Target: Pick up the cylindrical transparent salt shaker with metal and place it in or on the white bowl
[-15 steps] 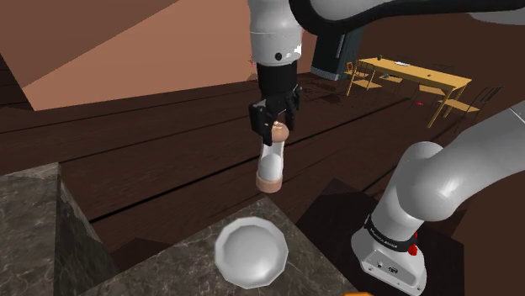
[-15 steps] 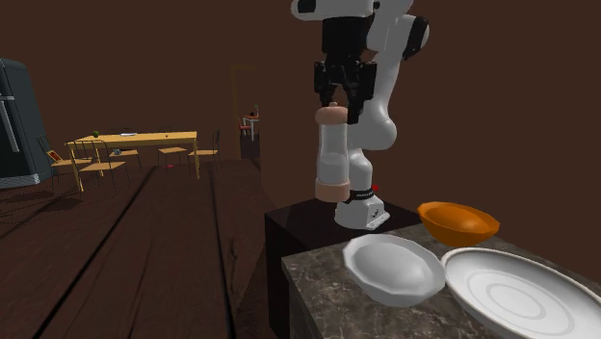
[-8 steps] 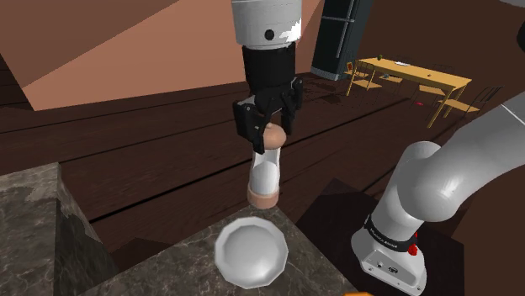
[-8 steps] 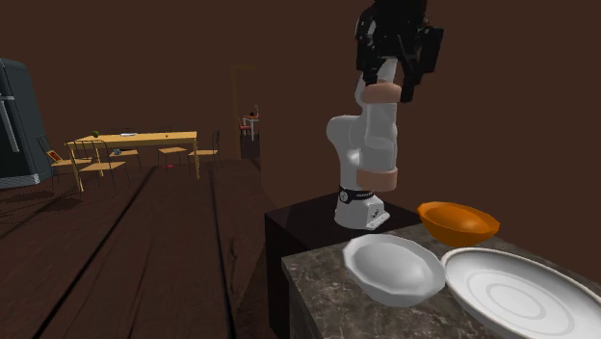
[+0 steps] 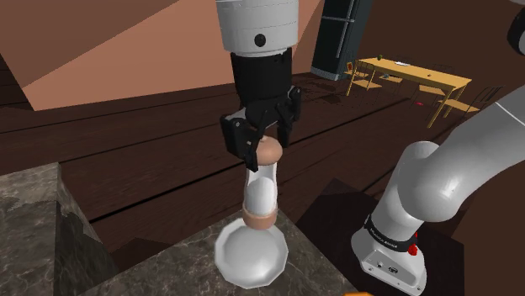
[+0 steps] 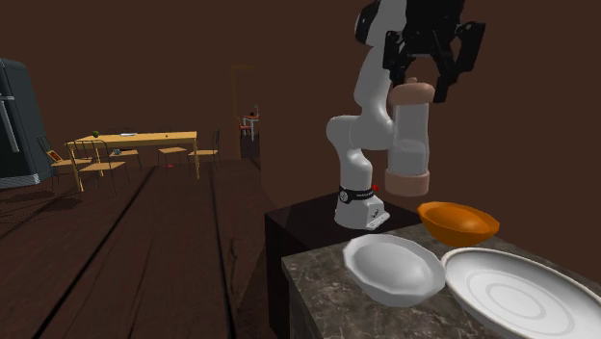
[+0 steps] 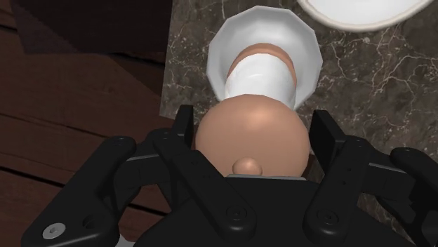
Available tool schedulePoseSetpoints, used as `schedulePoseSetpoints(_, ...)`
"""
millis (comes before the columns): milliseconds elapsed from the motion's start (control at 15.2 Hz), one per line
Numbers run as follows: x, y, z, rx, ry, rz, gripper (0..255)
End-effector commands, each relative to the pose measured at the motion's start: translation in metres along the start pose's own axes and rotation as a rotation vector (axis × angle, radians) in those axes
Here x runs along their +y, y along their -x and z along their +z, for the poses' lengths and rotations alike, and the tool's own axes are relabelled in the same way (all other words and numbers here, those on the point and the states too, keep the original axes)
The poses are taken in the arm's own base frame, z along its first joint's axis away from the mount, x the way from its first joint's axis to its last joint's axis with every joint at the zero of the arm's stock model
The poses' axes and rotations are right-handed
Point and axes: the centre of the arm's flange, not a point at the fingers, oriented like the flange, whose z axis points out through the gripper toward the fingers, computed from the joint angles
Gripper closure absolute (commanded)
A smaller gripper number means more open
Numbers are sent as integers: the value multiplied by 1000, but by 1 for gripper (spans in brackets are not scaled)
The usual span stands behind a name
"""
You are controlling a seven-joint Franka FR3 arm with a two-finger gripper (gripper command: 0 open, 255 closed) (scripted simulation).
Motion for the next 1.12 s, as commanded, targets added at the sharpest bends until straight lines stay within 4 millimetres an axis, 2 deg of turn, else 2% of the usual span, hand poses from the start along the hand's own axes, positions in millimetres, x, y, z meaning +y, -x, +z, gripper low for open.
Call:
schedulePoseSetpoints(0,-2,-2,10,0,0,0,255)
schedulePoseSetpoints(1056,-14,-9,93,0,0,0,255)
